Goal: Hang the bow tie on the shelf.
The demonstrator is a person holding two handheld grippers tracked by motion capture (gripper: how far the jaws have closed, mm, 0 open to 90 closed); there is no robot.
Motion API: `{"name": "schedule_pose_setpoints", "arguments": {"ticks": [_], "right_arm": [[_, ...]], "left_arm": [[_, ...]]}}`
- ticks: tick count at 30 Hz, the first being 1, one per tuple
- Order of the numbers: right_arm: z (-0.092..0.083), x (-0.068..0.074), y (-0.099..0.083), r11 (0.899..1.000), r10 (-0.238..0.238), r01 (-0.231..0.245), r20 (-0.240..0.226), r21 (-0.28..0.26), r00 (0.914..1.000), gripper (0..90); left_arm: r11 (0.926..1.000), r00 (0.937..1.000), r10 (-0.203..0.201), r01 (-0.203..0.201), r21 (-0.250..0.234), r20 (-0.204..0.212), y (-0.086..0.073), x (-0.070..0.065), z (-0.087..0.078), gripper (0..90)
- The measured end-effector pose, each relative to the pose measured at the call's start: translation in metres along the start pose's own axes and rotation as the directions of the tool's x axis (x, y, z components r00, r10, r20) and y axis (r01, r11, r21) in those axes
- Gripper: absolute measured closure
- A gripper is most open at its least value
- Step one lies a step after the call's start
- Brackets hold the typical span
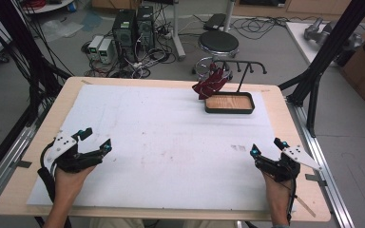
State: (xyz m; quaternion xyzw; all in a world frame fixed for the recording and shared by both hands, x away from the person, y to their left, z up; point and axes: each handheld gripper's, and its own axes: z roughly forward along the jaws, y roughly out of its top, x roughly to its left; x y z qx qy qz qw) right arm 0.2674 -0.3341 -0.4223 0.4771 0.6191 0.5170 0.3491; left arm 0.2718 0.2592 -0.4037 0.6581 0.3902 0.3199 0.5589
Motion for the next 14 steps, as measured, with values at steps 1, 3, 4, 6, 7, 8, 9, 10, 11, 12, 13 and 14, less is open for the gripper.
{"name": "schedule_pose_setpoints", "arguments": {"ticks": [1, 3, 4, 6, 7, 8, 9, 10, 11, 12, 13, 14], "right_arm": [[0.001, 0.000, 0.000, 1.000, -0.005, 0.005, -0.001, -0.004, 1.0000, 10.2], [0.000, 0.000, 0.000, 1.000, -0.006, 0.006, -0.001, 0.003, 1.0000, 10.2], [0.000, 0.000, 0.000, 1.000, -0.004, 0.004, -0.001, 0.003, 1.0000, 10.2], [0.000, 0.000, 0.000, 1.000, -0.007, 0.007, 0.002, 0.003, 1.0000, 10.2], [0.000, 0.000, 0.000, 1.000, -0.006, 0.006, 0.001, 0.002, 1.0000, 10.2], [0.000, 0.000, 0.000, 1.000, -0.007, 0.007, 0.000, 0.002, 1.0000, 10.2], [0.000, 0.000, 0.000, 1.000, -0.007, 0.007, 0.000, 0.002, 1.0000, 10.2], [0.000, 0.000, 0.000, 1.000, -0.007, 0.007, 0.000, 0.002, 1.0000, 10.2], [-0.001, 0.001, 0.000, 1.000, -0.007, 0.007, 0.000, 0.003, 1.0000, 10.2], [0.000, 0.000, 0.000, 1.000, -0.008, 0.008, -0.001, -0.001, 1.0000, 10.2], [0.000, 0.000, 0.000, 1.000, -0.006, 0.006, 0.000, -0.002, 1.0000, 10.2], [-0.001, 0.000, 0.000, 1.000, -0.007, 0.007, 0.000, 0.001, 1.0000, 10.2]], "left_arm": [[1.0000, 1.0000, -0.004, 0.004, -0.002, -0.001, -0.002, 0.000, -0.001, 18.3], [1.0000, 0.9999, -0.004, 0.004, 0.001, -0.010, -0.005, 0.001, -0.002, 18.3], [1.0000, 0.9999, -0.004, 0.004, 0.001, -0.010, -0.005, 0.001, -0.002, 18.3], [0.9999, 0.9998, -0.012, 0.012, -0.004, -0.018, -0.010, 0.001, -0.003, 18.3], [0.9999, 0.9997, -0.014, 0.014, -0.002, -0.020, -0.011, 0.001, -0.003, 18.3], [0.9999, 0.9997, -0.014, 0.014, -0.002, -0.020, -0.011, 0.001, -0.003, 18.3], [0.9999, 0.9996, -0.015, 0.015, 0.000, -0.024, -0.011, 0.001, -0.003, 18.3], [0.9998, 0.9996, -0.018, 0.017, -0.001, -0.023, -0.012, 0.002, -0.003, 18.3], [0.9998, 0.9996, -0.019, 0.019, -0.003, -0.023, -0.012, 0.002, -0.004, 18.4], [0.9997, 0.9994, -0.026, 0.026, -0.003, -0.025, -0.012, 0.002, -0.003, 18.4], [0.9998, 0.9995, -0.022, 0.022, 0.003, -0.024, -0.013, 0.003, -0.003, 18.4], [0.9998, 0.9995, -0.022, 0.022, 0.003, -0.024, -0.013, 0.003, -0.003, 18.3]]}}
